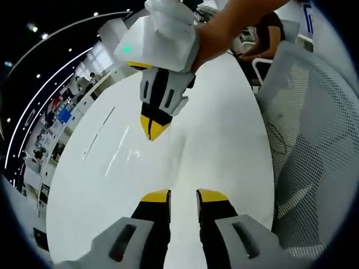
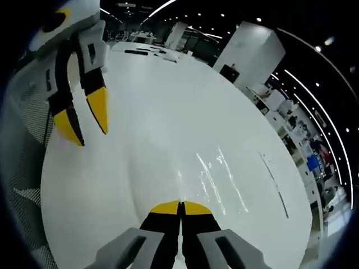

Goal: Open the resealable bag by pulling the two sides of the seal apart until the entire bag opening is separated and visibly accessible.

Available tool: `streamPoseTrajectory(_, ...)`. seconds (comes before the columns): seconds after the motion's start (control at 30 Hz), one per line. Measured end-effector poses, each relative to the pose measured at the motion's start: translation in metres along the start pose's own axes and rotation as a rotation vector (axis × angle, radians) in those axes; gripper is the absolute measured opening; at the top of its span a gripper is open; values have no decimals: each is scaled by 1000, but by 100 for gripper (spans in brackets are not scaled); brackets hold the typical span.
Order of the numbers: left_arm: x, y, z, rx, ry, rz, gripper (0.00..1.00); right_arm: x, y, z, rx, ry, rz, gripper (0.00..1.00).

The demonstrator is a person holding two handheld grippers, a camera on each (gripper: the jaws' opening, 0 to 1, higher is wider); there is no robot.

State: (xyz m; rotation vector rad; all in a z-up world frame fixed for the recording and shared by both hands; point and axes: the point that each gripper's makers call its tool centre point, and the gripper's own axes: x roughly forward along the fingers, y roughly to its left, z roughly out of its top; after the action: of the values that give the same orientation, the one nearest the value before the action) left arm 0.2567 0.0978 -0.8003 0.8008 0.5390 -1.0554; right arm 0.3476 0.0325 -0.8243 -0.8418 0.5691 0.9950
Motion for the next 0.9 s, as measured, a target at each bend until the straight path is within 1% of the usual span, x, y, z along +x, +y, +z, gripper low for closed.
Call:
streamPoseTrajectory(0.1, -1, 0, -3, -11, 2, 3, 15, 1, -3, 1, 16, -8, 0, 0)
streamPoseTrajectory(0.17, -2, 0, -5, -11, 7, 4, 16, 1, -5, 0, -17, -2, -10, 0)
streamPoseTrajectory(0.23, -3, 1, -6, -12, 8, 6, 16, 2, -3, -3, -21, 5, 3, 0)
streamPoseTrajectory(0.37, -2, 2, -7, -15, 10, 9, 16, 3, 7, -7, 34, 11, 49, 0)
streamPoseTrajectory(0.43, -2, 2, -6, -17, 9, 9, 16, 3, 9, -6, 33, 5, 53, 1)
streamPoseTrajectory(0.53, -4, 4, -1, -27, -3, 12, 16, 5, 17, -6, 97, 5, 91, 7)
streamPoseTrajectory(0.63, -5, 6, 0, -8, 1, 22, 17, 4, 18, -3, 106, -8, 96, 11)
streamPoseTrajectory(0.77, -5, 5, 0, -4, 1, 22, 18, 4, 27, -1, 139, -6, 131, 23)
streamPoseTrajectory(0.83, -6, 6, -2, -9, 5, 25, 19, 0, 26, 0, 132, -19, 122, 24)
streamPoseTrajectory(0.9, -7, 6, -3, -16, 3, 28, 19, -2, 26, 1, 148, -27, 125, 28)
